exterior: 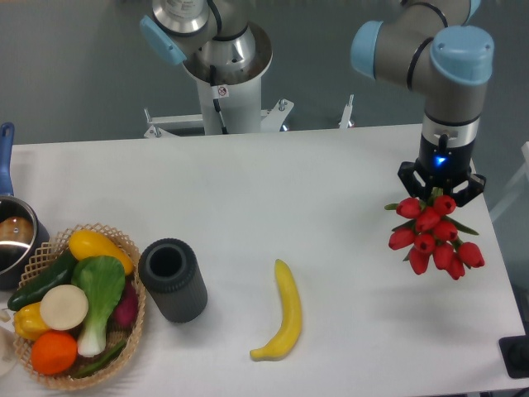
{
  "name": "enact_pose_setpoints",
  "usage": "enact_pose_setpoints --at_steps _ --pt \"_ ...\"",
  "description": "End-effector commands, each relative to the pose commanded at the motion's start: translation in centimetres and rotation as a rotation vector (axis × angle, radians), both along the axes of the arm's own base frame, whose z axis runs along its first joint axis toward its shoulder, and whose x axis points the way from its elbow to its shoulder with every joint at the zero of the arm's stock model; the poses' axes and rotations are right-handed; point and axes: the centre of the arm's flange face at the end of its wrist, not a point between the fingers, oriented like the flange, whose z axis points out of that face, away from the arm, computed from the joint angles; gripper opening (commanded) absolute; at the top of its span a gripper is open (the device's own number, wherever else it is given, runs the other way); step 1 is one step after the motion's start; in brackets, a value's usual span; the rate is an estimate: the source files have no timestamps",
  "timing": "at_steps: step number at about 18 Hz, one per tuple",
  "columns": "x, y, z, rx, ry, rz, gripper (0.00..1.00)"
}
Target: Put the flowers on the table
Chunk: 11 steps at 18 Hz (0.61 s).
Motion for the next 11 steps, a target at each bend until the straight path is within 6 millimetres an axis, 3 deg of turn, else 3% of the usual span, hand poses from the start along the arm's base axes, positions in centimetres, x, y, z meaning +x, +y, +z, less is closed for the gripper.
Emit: enact_pose_setpoints --at_steps 2,5,7,9,11 --pt "0.2 -0.1 -0.7 -0.023 -0.005 -0.035 0.0" --pt "1.2 1.6 -3.4 -0.073 -0.035 -0.068 0.01" --pt "1.5 2.0 -6.2 -0.107 -0.061 -0.122 0.02" --pt "1.2 3.7 -7.4 -0.135 -0.063 -0.159 0.23" --pt "1.3 3.4 -7.7 -0.177 -0.059 -0.157 0.22"
